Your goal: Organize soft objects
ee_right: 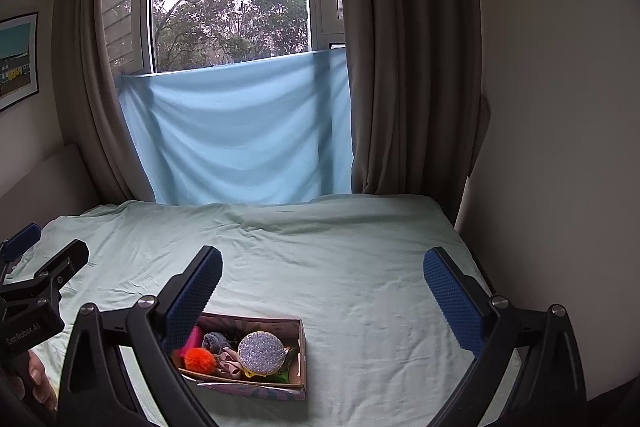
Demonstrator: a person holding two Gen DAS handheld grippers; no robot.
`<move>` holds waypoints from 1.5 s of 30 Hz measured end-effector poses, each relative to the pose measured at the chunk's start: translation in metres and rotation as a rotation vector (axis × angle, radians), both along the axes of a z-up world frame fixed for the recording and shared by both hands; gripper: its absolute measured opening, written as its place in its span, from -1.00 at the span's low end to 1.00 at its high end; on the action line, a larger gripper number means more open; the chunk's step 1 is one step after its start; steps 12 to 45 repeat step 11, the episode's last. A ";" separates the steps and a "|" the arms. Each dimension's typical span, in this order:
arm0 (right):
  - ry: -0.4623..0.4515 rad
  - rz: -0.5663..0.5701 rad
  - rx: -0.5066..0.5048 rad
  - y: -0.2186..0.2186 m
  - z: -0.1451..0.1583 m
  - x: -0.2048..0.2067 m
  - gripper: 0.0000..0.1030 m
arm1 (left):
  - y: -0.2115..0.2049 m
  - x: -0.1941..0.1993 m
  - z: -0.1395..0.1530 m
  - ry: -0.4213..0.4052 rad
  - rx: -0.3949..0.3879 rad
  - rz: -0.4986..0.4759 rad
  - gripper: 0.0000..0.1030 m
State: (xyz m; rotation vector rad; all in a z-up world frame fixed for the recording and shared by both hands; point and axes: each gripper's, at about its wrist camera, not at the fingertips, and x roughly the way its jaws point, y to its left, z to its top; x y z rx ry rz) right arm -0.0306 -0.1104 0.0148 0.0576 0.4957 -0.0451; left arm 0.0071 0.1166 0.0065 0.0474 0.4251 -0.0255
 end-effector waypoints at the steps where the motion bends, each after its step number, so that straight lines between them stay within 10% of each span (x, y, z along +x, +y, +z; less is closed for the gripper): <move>1: 0.000 0.000 0.000 0.000 0.000 0.001 0.95 | -0.001 0.001 0.000 -0.003 0.010 0.003 0.99; 45: 0.013 0.001 -0.003 0.000 -0.001 0.008 0.95 | -0.002 0.010 -0.003 -0.004 0.007 -0.020 0.99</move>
